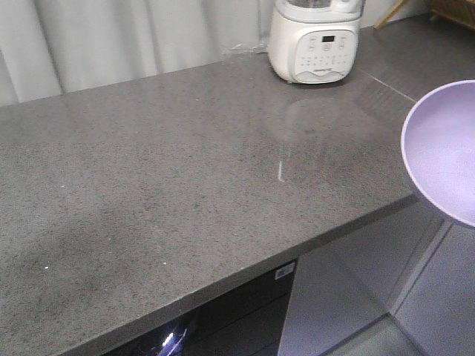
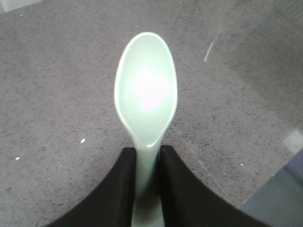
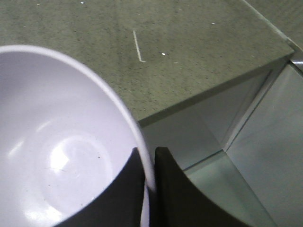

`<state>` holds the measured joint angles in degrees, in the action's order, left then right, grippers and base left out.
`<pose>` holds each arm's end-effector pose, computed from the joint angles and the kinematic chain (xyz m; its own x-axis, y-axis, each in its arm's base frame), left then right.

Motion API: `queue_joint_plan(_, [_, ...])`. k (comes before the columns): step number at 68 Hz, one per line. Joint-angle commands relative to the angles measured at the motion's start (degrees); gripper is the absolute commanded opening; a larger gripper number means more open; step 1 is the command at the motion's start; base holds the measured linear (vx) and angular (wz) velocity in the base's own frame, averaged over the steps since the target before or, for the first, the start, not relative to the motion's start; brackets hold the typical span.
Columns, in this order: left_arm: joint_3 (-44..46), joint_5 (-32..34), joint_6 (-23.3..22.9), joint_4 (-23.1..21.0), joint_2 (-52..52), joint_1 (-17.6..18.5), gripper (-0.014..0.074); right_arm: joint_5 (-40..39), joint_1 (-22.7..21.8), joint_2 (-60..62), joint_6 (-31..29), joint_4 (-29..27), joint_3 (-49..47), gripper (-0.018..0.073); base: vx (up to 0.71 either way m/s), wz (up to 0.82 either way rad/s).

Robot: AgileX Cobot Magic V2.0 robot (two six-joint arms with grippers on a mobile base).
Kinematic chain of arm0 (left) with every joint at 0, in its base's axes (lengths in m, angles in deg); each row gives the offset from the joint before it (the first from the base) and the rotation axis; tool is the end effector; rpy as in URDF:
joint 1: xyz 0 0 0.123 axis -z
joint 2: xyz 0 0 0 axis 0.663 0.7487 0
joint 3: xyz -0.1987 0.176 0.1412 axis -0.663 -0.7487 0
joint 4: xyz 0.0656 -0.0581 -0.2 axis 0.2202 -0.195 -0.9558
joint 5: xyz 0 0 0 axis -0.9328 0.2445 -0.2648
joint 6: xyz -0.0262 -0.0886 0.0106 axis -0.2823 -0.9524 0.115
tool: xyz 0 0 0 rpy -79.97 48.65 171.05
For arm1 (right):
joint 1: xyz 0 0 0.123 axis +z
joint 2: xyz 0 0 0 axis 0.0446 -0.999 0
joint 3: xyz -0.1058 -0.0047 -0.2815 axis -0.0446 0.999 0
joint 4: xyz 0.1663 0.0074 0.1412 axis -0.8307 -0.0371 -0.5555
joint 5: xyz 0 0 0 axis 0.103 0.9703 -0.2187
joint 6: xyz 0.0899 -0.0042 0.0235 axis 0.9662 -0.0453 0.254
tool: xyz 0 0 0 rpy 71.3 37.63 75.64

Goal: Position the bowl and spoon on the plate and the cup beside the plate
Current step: 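Drive the base, carrying spoon and bowl, to the counter with the blue plate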

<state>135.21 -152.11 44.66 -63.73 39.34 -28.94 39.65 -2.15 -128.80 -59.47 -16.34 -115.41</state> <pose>0.1421 -0.0310 0.4483 -0.6560 -0.0579 -0.7525 0.0834 0.9854 -0.1485 0.1139 0.0024 0.4222 -0.6274 0.0830 -0.7743 0.0352 0.9963 0.0782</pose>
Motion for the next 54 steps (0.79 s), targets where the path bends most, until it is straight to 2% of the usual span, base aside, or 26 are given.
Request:
queue_joint_plan(1, [1.6, 3.1, 0.1, -0.5, -0.9, 0.3, -0.0006, -3.7, -0.2, 0.3, -0.1, 0.0, -1.5, -0.0006, -0.06, -0.5])
queue_joint_plan(54, [1.6, 3.1, 0.1, -0.5, -0.9, 0.3, -0.0006, -3.7, -0.2, 0.3, -0.1, 0.0, -1.5, -0.0006, -0.04, -0.47])
